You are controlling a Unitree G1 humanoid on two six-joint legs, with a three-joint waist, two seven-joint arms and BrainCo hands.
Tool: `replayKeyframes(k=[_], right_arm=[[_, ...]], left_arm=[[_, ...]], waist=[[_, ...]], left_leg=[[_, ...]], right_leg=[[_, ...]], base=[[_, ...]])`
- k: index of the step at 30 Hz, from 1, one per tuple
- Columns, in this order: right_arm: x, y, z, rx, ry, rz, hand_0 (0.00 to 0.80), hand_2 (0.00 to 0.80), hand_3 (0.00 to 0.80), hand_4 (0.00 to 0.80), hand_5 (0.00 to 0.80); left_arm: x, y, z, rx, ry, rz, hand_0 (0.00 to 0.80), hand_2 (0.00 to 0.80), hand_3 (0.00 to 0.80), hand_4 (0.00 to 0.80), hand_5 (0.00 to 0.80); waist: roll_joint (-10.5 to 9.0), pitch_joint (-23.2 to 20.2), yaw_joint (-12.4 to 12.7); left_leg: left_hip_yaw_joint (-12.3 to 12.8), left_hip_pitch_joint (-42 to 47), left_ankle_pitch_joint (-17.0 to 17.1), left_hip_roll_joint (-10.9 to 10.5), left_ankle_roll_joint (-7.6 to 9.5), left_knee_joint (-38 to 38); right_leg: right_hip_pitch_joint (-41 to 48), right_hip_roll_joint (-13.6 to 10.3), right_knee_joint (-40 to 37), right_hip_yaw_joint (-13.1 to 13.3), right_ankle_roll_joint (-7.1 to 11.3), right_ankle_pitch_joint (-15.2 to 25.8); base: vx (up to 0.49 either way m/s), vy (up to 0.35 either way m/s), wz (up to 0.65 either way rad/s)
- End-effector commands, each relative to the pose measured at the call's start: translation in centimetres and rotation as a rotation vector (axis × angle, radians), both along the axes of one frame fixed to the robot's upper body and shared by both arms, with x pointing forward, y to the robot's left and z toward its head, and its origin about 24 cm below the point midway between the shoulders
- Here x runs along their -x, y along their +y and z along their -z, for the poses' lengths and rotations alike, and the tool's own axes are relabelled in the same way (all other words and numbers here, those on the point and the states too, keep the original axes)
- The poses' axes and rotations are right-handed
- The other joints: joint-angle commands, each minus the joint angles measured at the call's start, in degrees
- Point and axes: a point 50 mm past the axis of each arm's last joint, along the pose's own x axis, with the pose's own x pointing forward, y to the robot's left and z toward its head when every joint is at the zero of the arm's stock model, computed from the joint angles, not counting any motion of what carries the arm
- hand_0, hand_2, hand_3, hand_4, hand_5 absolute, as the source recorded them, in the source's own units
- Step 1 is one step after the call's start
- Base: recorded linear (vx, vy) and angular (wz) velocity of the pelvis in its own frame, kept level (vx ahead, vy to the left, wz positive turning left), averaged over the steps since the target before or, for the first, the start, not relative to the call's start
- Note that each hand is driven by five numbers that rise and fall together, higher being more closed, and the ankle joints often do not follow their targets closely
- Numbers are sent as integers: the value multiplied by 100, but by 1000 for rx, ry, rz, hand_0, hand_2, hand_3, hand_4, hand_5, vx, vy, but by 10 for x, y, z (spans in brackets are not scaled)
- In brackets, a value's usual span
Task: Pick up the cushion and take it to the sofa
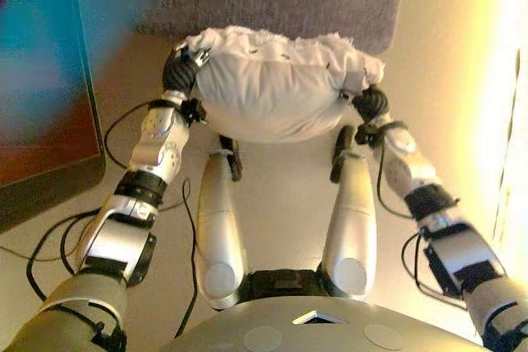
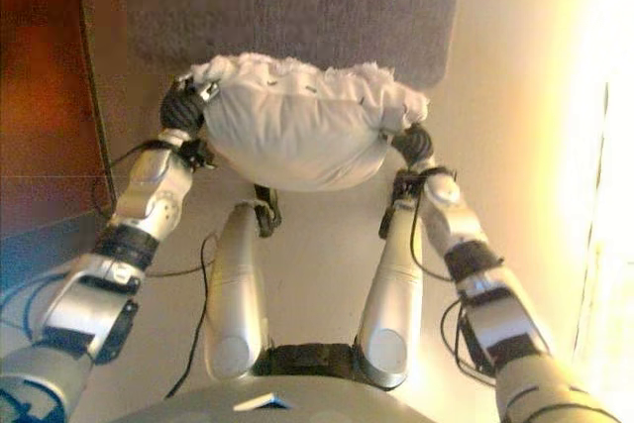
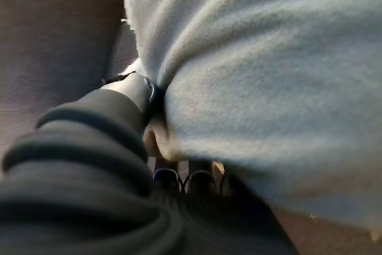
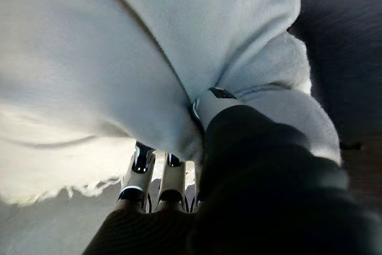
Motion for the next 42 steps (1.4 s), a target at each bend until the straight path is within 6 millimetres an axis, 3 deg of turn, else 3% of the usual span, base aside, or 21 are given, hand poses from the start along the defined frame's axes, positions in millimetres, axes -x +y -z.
replayKeyframes(k=[1, 8, 16, 26, 30, 33, 35, 36, 38, 42], right_arm=[[1, 20, -60, -40, -341, -116, 800, 800, 800, 800, 800], [18, 9, -45, -199, -297, -90, 800, 800, 800, 800, 800], [43, 13, -10, -358, -133, -45, 800, 800, 800, 800, 800], [41, 32, -6, -357, -76, -72, 800, 800, 800, 800, 800], [47, 31, -4, -361, -69, -56, 800, 800, 800, 800, 800], [49, 29, 1, -356, -58, -41, 800, 800, 800, 800, 800], [51, 29, 4, -357, -55, -38, 800, 800, 800, 800, 800], [51, 29, 5, -356, -53, -39, 800, 800, 800, 800, 800], [53, 27, 8, -350, -44, -38, 800, 800, 800, 800, 800], [51, 22, 11, -340, -21, -50, 800, 800, 800, 800, 800]], left_arm=[[7, -38, -32, 21, -164, 149, 800, 800, 800, 800, 800], [26, -38, -23, 39, -175, 132, 800, 800, 800, 800, 800], [46, -23, 3, 34, -80, 84, 800, 800, 800, 800, 800], [48, -9, 20, 49, 35, 74, 800, 800, 800, 800, 800], [51, -8, 25, 26, 57, 102, 800, 800, 800, 800, 800], [51, -9, 27, -6, 66, 132, 800, 800, 800, 800, 800], [51, -7, 29, -18, 80, 136, 800, 800, 800, 800, 800], [51, -7, 31, -20, 86, 135, 800, 800, 800, 800, 800], [51, -8, 34, -14, 95, 139, 800, 800, 800, 800, 800], [55, -9, 38, 7, 109, 127, 800, 800, 800, 800, 800]], waist=[[-85, -638, 161], [-211, -1116, 278], [-257, -2093, 315], [-304, -2576, 287], [-332, -2600, 265], [-289, -2538, 253], [-220, -2473, 211], [-182, -2451, 177], [-162, -2443, 65], [-315, -2423, -37]], left_leg=[[242, 884, 159, -361, 212, -999], [163, 1939, 332, -490, 268, -1916], [398, 3362, 567, -468, 306, -3183], [521, 4124, 256, -608, 448, -3119], [486, 4265, 126, -829, 621, -3132], [437, 4304, 57, -972, 771, -3075], [412, 4377, -1, -1033, 826, -3036], [407, 4411, -21, -1041, 837, -3023], [277, 4479, -62, -1133, 875, -2988], [338, 4701, -284, -1348, 925, -2854]], right_leg=[[624, -170, -1035, -381, -117, 687], [1822, -164, -1891, -641, -39, 800], [3154, 130, -2824, -725, 13, 868], [3686, -8, -2652, -460, -3, 919], [3521, -239, -2232, -292, 61, 1472], [3225, -424, -1509, -153, 63, 1898], [2958, -427, -997, 40, 46, 2173], [2842, -362, -814, 159, 26, 2202], [2788, 51, -757, 388, -73, 1967], [2708, 562, -1423, -68, -64, 1646]], base=[[218, -26, 15], [109, 31, 9], [171, 56, 3], [139, 49, -6], [73, 122, -6], [45, 157, 0], [72, 172, 3], [96, 172, 5], [135, 145, 15], [253, 54, 21]])
